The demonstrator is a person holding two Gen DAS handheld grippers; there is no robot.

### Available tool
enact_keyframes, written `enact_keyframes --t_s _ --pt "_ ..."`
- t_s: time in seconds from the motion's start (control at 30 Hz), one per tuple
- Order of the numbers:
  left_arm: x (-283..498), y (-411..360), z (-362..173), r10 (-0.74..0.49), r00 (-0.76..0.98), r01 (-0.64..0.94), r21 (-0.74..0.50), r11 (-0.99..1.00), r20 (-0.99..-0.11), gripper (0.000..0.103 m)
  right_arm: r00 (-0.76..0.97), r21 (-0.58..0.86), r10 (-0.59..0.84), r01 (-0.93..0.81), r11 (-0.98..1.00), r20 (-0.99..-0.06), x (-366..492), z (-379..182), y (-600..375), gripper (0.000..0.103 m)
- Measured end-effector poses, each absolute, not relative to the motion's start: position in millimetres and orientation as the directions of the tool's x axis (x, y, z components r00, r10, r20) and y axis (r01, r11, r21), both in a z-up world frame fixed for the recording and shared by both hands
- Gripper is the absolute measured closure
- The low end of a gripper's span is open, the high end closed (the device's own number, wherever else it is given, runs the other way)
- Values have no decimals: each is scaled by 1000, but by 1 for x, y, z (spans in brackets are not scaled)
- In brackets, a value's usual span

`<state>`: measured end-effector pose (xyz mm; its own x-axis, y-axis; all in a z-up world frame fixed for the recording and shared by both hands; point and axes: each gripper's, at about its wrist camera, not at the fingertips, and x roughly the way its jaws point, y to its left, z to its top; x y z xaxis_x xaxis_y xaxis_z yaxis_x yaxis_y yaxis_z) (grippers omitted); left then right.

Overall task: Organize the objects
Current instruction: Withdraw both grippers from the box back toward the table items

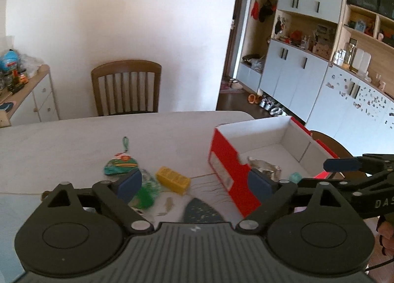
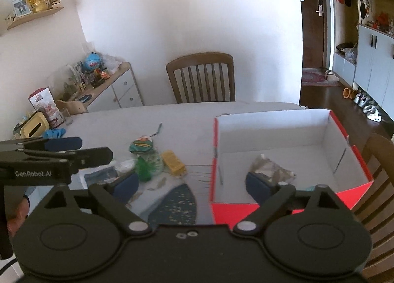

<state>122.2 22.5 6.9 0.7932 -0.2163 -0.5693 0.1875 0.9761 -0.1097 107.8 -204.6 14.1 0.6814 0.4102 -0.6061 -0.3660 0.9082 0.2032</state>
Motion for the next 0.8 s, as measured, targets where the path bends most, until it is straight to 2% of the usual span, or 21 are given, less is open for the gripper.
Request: enact_keyframes --t_s 0.17,0.23,0.5,0.8 --pt "113 58 1 -216 807 180 -119 976 -550 8 671 212 405 -353 911 -621 102 11 -179 7" --pt "111 70 1 -219 815 180 -124 976 -537 0 667 216 404 -350 912 -626 99 10 -169 7" --pt "112 117 -12 -209 830 188 -93 978 -516 0 658 198 386 -343 918 -647 91 1 -127 7" --pt "140 166 -51 -212 778 206 -79 975 -592 0 621 183 392 -374 909 -678 89 -19 -81 7"
